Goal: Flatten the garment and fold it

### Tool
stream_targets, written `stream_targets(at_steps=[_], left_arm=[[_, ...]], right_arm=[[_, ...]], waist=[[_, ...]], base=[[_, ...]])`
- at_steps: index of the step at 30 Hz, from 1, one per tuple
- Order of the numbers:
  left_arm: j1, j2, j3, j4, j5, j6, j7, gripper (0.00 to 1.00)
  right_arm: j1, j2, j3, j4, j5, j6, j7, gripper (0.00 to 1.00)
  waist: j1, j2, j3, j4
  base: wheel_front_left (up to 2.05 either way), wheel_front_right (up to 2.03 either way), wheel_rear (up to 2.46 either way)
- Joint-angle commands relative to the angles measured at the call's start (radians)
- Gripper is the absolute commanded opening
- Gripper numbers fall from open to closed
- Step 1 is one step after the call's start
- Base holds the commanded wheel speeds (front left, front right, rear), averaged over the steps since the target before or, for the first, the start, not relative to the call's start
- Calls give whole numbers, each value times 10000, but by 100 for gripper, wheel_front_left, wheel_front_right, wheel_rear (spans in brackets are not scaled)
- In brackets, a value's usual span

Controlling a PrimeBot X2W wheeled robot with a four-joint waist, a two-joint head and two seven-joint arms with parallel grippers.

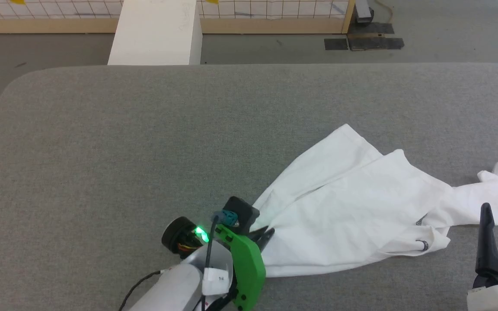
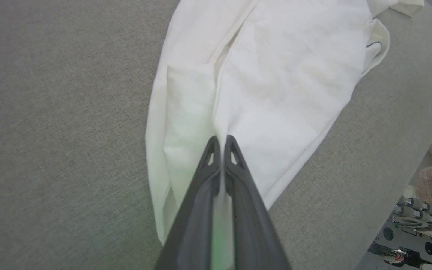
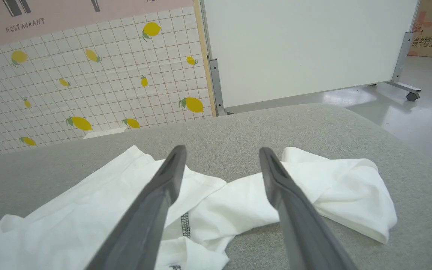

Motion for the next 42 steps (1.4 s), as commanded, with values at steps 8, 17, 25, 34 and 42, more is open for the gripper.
stream_targets(at_steps=[8, 17, 25, 34, 42], left_arm=[[-184, -320, 1120, -1348, -796, 221, -1597, 0], [2056, -362, 4438, -3103, -2212, 1908, -4272, 0], [4650, -1219, 6293, -1138, -3960, 2777, -5523, 0], [4439, -1089, 6220, -581, -3466, 3147, -5843, 100], [3649, -57, 5079, -2667, -1560, 3183, -5593, 100]], right_arm=[[-67, 5, -58, -93, -72, -15, 72, 100], [103, 5, -134, -101, -78, -15, 124, 100], [244, 5, -217, -198, -154, -15, 330, 100], [359, 5, -130, -195, -168, -15, 471, 100], [408, 5, -47, -161, -78, -15, 460, 100]], waist=[[0, 0, -202, 111], [0, 0, -318, 100], [0, 0, -364, 177], [0, 0, -568, 292], [0, 0, -638, 168]], base=[[0, 0, 0], [0, 0, 0], [0, 0, 0], [0, 0, 0], [0, 0, 0]])
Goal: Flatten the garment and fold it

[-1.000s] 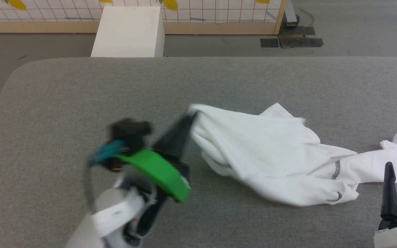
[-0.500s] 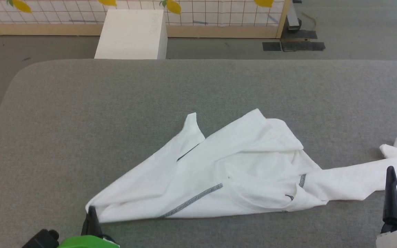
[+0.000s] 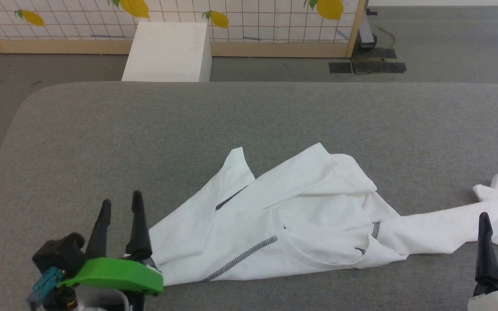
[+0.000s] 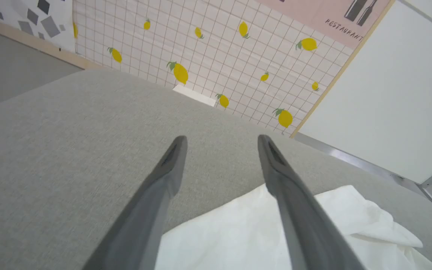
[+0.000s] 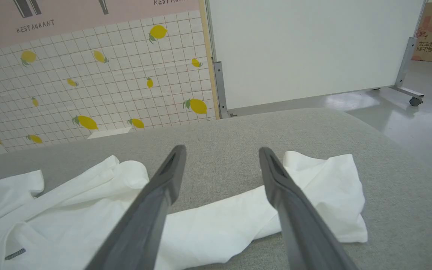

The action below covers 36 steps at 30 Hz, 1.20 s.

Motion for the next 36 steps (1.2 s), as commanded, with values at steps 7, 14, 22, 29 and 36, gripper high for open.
stream_targets(at_steps=[7, 14, 22, 29, 36], left_arm=[[-1310, 1102, -2531, -178, 947, -999, 3493, 100], [-2400, 1397, -3793, 993, 1553, -1592, 5333, 100], [-3423, 1504, -4373, 3190, 2675, -1597, 5264, 0], [-3523, 607, -2855, 2161, 1216, -1316, 3220, 0], [-2289, 1059, -303, 1711, 653, 442, 1624, 0]], right_arm=[[23, 5, 214, 155, 186, -15, -64, 100], [-118, 5, 269, 245, 221, -15, -105, 100], [-311, 5, 334, 377, 194, -15, -119, 100], [-296, 5, 270, 357, 155, -15, -107, 100], [-275, 5, 332, 287, 161, -15, -68, 100]], waist=[[0, 0, 240, -249], [0, 0, 464, -343], [0, 0, 552, -421], [0, 0, 501, -198], [0, 0, 568, -209]], base=[[0, 0, 0], [0, 0, 0], [0, 0, 0], [0, 0, 0], [0, 0, 0]])
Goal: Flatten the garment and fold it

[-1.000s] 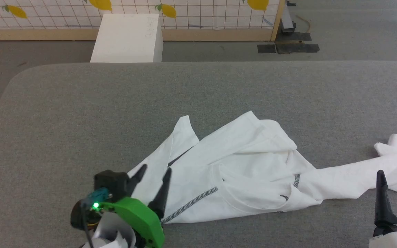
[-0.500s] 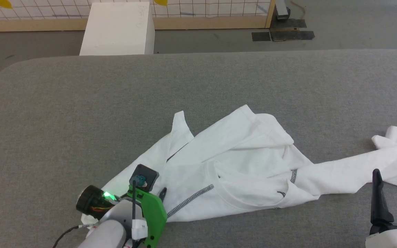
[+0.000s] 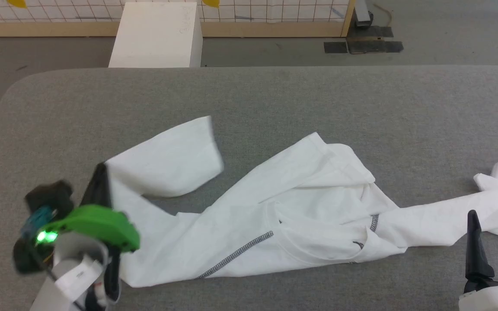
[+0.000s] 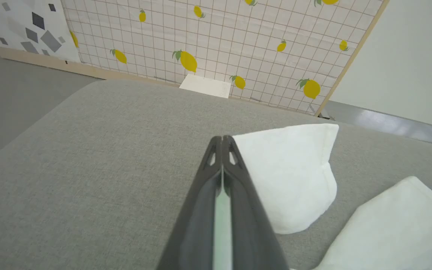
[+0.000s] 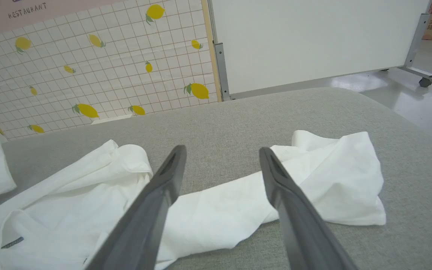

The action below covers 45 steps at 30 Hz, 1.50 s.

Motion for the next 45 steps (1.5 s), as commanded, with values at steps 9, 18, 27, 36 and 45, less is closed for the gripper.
stream_targets(at_steps=[9, 18, 27, 36, 45], left_arm=[[2006, -310, 1179, 12, -989, 654, -681, 100], [1790, -592, 528, -1587, -408, -290, -2072, 100], [2795, -1003, -306, -2536, 1573, -1100, -2440, 100], [3288, -1549, -651, -1925, 2296, -1475, -2444, 100], [2873, -2004, -440, -1784, 2454, -1927, -2445, 100]], right_arm=[[-76, 3, -60, 62, -65, -15, 2, 100], [-4, 3, 11, 61, -117, -15, 75, 100], [136, 3, 145, 122, -115, -15, 79, 100], [-340, 3, 589, -96, -334, -15, 1115, 100], [-3092, -1437, 1532, -378, -433, -15, 4936, 100]], waist=[[0, 0, 37, 69], [0, 0, -221, 237], [0, 0, -379, 275], [0, 0, -371, 701], [0, 0, 289, 1057]], base=[[0, 0, 0], [0, 0, 0], [0, 0, 0], [0, 0, 0], [0, 0, 0]])
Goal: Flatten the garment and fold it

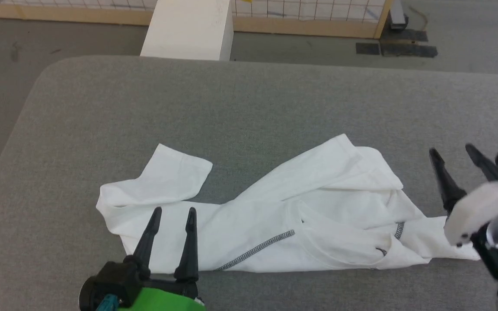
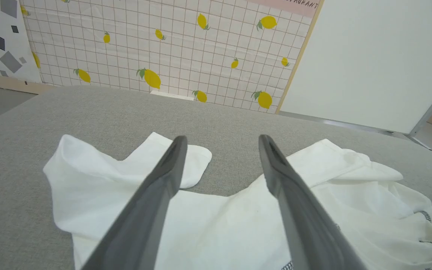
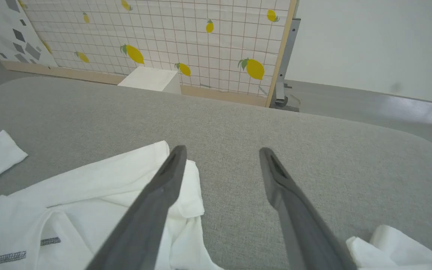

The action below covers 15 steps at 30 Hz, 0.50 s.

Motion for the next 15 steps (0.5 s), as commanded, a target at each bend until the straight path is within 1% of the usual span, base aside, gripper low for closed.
stream_targets(at_steps=[1, 5, 7, 11, 15], left_arm=[[-258, -99, 42, 44, 164, -100, -44, 100], [-432, -273, 45, 189, 196, -299, -45, 100], [-531, -353, 32, 272, 212, -383, -45, 100], [-712, -488, 18, 415, 223, -512, -45, 100], [-877, -578, -26, 520, 214, -637, -45, 100]], right_arm=[[-488, -283, 225, 162, 223, -15, 610, 100], [-1499, -987, 1071, 807, 917, -15, 2595, 100], [-1930, -1262, 1526, 1135, 1275, -15, 3364, 100], [-2619, -1581, 2199, 1904, 1581, -15, 4165, 100], [-2983, -1719, 2664, 2874, 1538, -15, 4363, 100]], waist=[[0, 0, 323, 212], [0, 0, 596, 432], [0, 0, 737, 579], [0, 0, 1004, 884], [0, 0, 1262, 1225]], base=[[0, 0, 0], [0, 0, 0], [0, 0, 0], [0, 0, 0], [0, 0, 0]])
